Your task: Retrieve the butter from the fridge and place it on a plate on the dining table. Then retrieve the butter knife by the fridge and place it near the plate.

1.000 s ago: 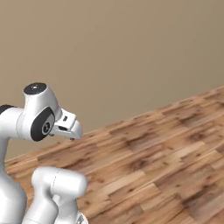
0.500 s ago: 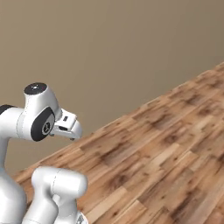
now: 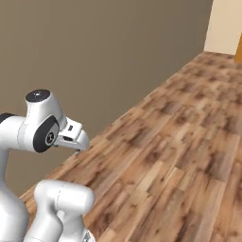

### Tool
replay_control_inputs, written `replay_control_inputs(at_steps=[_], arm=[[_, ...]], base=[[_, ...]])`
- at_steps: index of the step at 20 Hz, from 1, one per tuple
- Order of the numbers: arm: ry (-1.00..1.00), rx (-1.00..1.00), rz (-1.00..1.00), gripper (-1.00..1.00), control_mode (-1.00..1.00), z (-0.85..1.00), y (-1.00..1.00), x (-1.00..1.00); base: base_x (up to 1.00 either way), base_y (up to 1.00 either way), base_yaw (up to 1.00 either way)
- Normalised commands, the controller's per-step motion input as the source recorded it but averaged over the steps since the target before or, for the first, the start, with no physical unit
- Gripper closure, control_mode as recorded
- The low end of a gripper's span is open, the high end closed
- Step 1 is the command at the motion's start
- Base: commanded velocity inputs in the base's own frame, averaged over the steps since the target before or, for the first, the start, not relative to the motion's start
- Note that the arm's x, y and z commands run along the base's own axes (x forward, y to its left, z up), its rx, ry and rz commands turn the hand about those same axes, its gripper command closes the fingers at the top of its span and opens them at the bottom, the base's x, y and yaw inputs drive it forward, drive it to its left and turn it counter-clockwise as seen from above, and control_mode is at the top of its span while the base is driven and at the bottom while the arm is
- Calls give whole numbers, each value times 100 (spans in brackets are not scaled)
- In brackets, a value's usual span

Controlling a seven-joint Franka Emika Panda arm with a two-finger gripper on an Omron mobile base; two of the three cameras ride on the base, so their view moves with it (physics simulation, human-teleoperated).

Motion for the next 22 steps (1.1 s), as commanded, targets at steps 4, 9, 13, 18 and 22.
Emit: replay_control_inputs(at_steps=[4,9,13,18,22], arm=[[0,0,0,-100,100,0,0,0],[0,0,0,-100,100,0,0,0],[0,0,0,-100,100,0,0,0],[0,0,0,-100,100,0,0,0],[0,0,0,-100,100,0,0,0]], base=[[100,17,-43],[100,17,-43],[100,15,-43],[100,13,-42],[89,36,-35]])
